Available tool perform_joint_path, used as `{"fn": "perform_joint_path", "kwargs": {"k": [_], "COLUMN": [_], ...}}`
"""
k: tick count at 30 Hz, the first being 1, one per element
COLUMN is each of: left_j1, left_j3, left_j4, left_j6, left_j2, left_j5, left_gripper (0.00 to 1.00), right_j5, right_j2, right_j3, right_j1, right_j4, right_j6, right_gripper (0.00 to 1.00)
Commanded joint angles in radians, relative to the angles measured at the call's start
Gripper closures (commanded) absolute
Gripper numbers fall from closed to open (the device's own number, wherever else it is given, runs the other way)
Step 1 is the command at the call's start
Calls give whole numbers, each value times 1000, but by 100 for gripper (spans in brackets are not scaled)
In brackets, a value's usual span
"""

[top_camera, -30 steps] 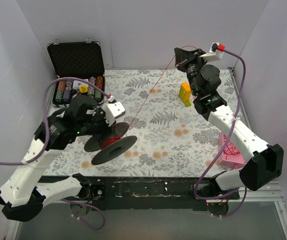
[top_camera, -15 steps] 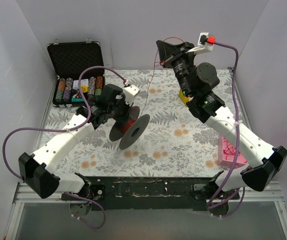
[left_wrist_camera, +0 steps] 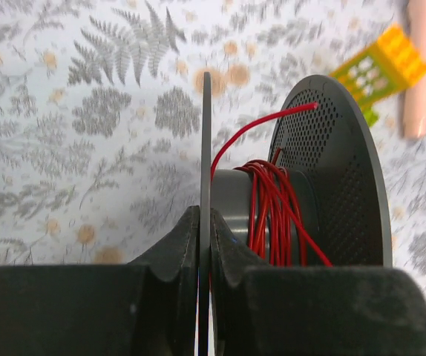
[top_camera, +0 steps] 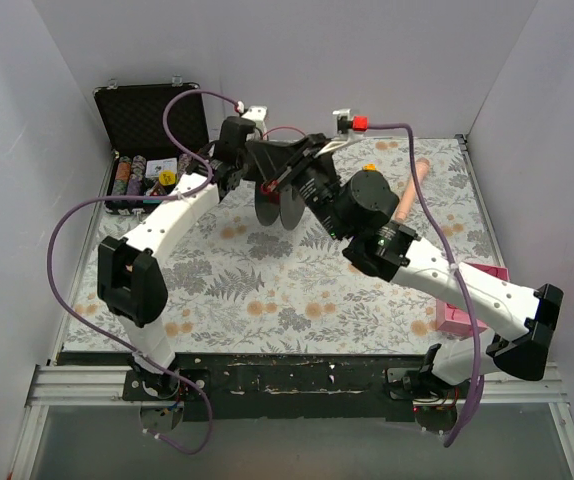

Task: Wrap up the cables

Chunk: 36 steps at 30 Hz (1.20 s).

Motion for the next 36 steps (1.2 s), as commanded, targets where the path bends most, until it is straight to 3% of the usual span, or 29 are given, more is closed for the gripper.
{"fn": "perform_joint_path", "kwargs": {"k": [1, 9, 16, 20, 24, 31, 33, 36], "left_j1": [95, 146, 178, 190, 189, 150, 137, 115], "left_j3": [211, 572, 695, 697, 738, 472, 364, 221], "left_j4": [87, 81, 98, 114, 37, -139, -205, -335], "left_j6": [-134, -126, -96, -94, -113, 2, 129, 330], "left_j2": [48, 148, 103, 28, -44, -283, -356, -446], "left_j5": [-16, -88, -67, 11, 226, 579, 680, 671], "left_gripper": [100, 100, 100, 100, 100, 100, 100, 100], "right_j5": [13, 66, 86, 86, 14, -1, -16, -45], "right_j2": [-41, -88, -88, -86, -83, -147, -170, -199], "right_j3": [-72, -359, -577, -675, -760, -783, -777, -748], "right_j1": [76, 144, 141, 84, -35, -278, -344, -428], "right_j4": [129, 206, 208, 189, 208, 162, 165, 160], "right_j6": [29, 210, 428, 529, 581, 456, 401, 315], "right_gripper": [99, 99, 99, 99, 99, 99, 99, 99]}}
